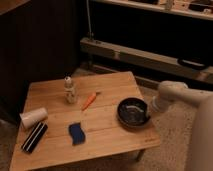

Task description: Drag the ceramic bowl in a circle

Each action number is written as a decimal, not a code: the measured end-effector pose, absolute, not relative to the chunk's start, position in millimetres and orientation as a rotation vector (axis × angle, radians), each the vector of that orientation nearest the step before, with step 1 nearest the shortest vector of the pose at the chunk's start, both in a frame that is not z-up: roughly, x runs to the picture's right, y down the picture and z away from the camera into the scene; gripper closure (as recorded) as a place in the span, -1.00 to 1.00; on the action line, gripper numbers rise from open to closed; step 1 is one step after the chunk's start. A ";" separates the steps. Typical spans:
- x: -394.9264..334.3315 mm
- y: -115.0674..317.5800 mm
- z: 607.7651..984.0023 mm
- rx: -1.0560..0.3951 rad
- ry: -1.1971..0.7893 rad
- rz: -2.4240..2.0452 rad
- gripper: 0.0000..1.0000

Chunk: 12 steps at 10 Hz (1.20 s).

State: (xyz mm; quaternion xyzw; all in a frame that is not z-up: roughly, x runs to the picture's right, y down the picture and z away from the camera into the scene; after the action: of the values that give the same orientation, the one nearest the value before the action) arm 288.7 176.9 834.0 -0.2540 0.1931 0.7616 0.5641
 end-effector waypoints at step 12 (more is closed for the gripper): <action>123.1 163.5 800.3 -0.630 0.248 1.401 0.62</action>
State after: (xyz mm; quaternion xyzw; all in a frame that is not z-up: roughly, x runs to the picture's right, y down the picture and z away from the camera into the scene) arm 123.1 163.5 800.3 -0.2842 0.1118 0.6320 0.7123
